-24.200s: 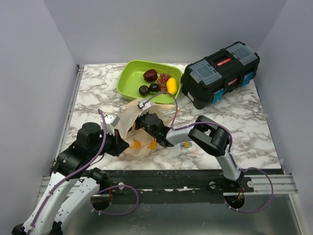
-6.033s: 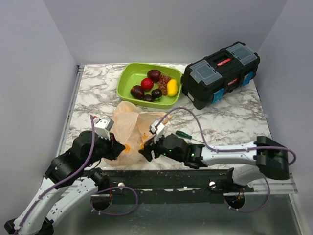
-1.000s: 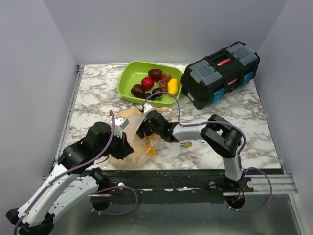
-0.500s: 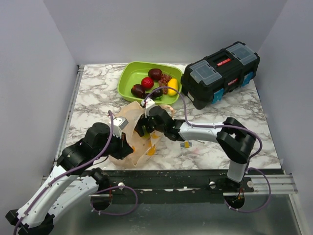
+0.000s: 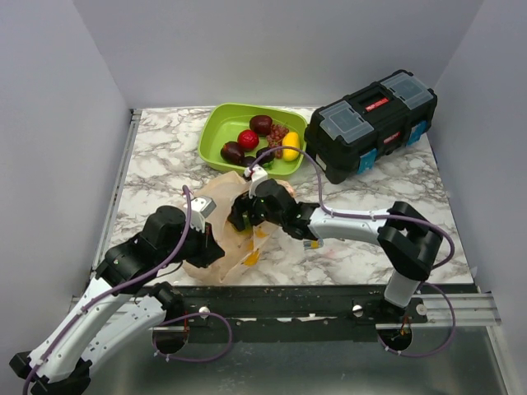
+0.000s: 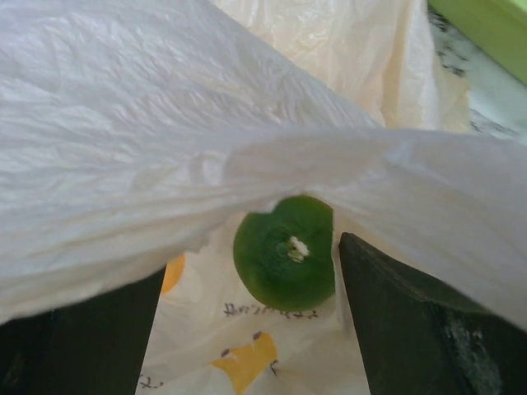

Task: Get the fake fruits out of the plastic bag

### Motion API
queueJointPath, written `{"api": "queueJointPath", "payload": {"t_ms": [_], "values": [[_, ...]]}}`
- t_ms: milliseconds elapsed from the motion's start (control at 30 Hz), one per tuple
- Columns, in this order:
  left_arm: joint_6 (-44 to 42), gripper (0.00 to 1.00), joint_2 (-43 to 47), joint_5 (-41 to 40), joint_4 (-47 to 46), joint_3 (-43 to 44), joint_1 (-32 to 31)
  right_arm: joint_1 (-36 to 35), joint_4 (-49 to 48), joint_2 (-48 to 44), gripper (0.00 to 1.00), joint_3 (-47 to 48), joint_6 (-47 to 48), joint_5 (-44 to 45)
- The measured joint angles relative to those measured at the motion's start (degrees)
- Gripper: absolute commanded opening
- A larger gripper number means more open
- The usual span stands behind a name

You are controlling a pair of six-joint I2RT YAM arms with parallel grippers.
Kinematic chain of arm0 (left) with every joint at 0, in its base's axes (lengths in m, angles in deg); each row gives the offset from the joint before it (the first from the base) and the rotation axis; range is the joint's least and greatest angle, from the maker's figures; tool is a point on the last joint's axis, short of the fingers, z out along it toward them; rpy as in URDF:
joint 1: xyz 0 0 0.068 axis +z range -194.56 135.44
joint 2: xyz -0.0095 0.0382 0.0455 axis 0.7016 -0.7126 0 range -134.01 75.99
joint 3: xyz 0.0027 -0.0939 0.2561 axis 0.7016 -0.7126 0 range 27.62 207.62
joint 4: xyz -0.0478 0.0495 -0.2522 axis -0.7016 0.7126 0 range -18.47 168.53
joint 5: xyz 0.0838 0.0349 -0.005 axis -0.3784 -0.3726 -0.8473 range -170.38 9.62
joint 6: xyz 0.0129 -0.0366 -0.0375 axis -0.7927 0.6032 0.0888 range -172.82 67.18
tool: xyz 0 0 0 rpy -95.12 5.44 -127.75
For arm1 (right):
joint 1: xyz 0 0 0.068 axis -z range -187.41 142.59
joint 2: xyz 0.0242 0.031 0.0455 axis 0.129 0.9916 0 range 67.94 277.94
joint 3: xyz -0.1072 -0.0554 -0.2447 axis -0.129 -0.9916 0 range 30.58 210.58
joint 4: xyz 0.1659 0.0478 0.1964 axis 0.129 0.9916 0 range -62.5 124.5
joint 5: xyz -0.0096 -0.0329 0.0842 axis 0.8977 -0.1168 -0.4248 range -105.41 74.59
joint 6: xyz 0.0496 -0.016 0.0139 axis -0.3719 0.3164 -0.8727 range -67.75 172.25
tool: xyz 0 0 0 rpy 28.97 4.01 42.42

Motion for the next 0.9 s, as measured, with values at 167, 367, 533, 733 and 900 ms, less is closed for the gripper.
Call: {"api": "queueJointPath", "payload": {"t_ms": [167, 367, 533, 733, 900], "values": [[0.00, 0.00, 0.79, 0.00, -0.02, 0.00, 0.00, -0.26, 1.99, -4.79, 0.91, -4.22, -1.66, 8.81], [-0.02, 0.00, 0.68, 0.00, 0.00, 0.00, 0.00, -0.28, -1.46, -8.63, 0.89, -8.85, 0.20, 12.28], [0.00, 0.00, 0.66, 0.00, 0.00, 0.00, 0.00, -0.42, -11.19, -11.85, 0.87, -16.20, 2.47, 7.48], [-0.02, 0.00, 0.52, 0.00, 0.00, 0.00, 0.00, -0.52, -13.97, -10.36, 0.88, -13.68, 5.55, 7.04], [0.00, 0.00, 0.61, -0.02, 0.00, 0.00, 0.00, -0.52, -16.55, -10.21, 0.78, -13.57, 8.41, 2.38]]}}
